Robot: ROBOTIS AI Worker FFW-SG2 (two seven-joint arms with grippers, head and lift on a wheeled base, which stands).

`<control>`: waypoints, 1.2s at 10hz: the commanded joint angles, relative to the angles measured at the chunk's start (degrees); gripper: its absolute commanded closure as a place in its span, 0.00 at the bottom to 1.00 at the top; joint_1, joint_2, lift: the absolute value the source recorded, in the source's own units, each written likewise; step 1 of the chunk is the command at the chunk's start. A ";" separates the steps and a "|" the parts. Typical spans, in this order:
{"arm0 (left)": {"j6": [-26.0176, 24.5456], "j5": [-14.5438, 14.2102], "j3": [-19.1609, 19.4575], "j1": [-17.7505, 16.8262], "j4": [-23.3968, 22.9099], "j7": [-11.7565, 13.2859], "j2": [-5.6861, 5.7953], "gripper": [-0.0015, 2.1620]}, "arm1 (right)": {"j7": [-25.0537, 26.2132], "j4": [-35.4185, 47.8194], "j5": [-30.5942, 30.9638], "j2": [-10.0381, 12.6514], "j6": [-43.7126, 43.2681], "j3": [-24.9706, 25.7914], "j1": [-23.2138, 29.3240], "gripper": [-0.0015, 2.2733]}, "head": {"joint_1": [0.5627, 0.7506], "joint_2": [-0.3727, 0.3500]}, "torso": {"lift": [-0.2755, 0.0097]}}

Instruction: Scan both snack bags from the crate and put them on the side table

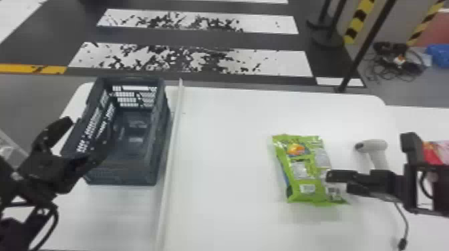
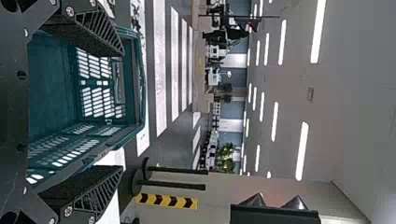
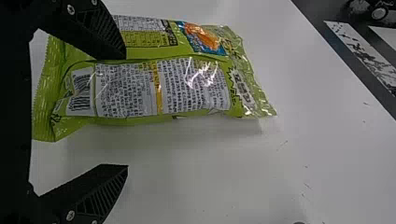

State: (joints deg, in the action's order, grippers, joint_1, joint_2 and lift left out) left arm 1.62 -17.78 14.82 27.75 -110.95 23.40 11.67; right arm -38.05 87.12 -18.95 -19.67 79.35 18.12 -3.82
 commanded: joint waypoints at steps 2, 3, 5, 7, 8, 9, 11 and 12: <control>0.00 0.03 -0.06 -0.15 0.38 0.07 -0.16 0.07 | -2.21 -1.52 -0.21 0.16 1.47 -1.25 -0.48 0.11 | 0.70 0.51 | 0.66; 0.00 0.03 -0.06 -0.24 0.38 -0.02 -0.16 0.07 | -4.05 -1.52 -0.21 0.16 2.00 -1.25 -0.39 0.35 | 0.70 0.52 | 0.66; 0.00 0.03 -0.15 -0.33 0.65 0.07 -0.16 0.07 | -5.46 -1.52 0.49 -0.20 3.93 -1.95 -0.66 0.99 | 0.70 0.54 | 0.66; 0.00 0.03 -0.15 -0.42 0.82 0.07 -0.16 0.07 | -9.41 -1.52 0.05 -0.55 5.87 -1.25 -0.75 0.99 | 0.70 0.55 | 0.66; 0.18 0.03 -0.15 -0.42 0.82 0.07 -0.16 0.07 | -10.29 -1.52 -1.09 -0.64 7.97 -0.28 -0.75 0.99 | 0.70 0.56 | 0.66; 0.18 0.03 -0.15 -0.42 0.73 0.07 -0.25 0.07 | -11.00 -0.73 -4.87 -0.55 10.08 2.44 -0.48 0.99 | 0.70 0.57 | 0.66; 0.18 -0.06 0.03 0.02 0.21 -0.02 -0.16 0.07 | -10.91 0.86 -14.19 -0.55 10.08 9.82 -0.04 0.99 | 0.70 0.57 | 0.66; 0.18 -0.06 0.12 0.29 -0.14 0.07 -0.07 0.07 | -10.12 0.86 -17.09 -0.55 5.16 13.43 -0.39 0.99 | 0.70 0.56 | 0.66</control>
State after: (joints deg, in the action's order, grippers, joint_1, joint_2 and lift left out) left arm 1.80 -17.83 14.84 27.85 -110.85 23.45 11.56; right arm -48.27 87.93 -33.91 -20.19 86.98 29.27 -4.00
